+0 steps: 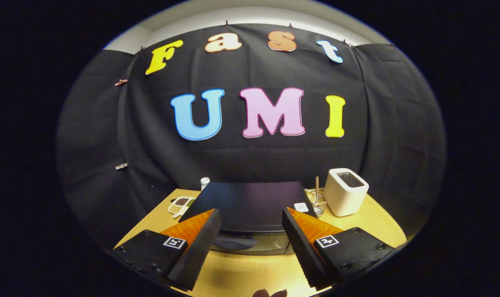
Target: Open the toaster oven, put the food inside, and close the toaster oven door.
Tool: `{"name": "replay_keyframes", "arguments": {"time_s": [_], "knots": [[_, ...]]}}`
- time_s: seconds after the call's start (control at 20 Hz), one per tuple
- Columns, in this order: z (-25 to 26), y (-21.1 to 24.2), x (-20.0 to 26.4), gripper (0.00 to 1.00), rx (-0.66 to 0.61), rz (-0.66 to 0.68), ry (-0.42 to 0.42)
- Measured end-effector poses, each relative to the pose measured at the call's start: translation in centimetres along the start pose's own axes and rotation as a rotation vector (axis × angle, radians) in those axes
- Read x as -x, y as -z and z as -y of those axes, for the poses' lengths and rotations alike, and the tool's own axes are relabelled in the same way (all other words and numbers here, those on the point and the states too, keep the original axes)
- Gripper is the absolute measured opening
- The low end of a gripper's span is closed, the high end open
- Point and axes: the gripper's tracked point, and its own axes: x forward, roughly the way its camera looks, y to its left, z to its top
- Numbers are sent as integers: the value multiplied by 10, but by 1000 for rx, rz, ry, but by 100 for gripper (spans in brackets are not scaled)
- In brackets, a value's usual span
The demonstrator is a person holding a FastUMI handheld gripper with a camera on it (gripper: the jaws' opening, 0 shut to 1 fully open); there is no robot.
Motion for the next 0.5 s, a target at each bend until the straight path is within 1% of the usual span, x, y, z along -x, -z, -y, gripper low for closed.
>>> {"name": "replay_keyframes", "arguments": {"time_s": [0.3, 0.45, 0.5], "knots": [[-22, 70, -46, 98, -72, -229, 67], [-23, 87, -62, 99, -78, -287, 103], [-24, 80, -68, 99, -65, -256, 110]]}}
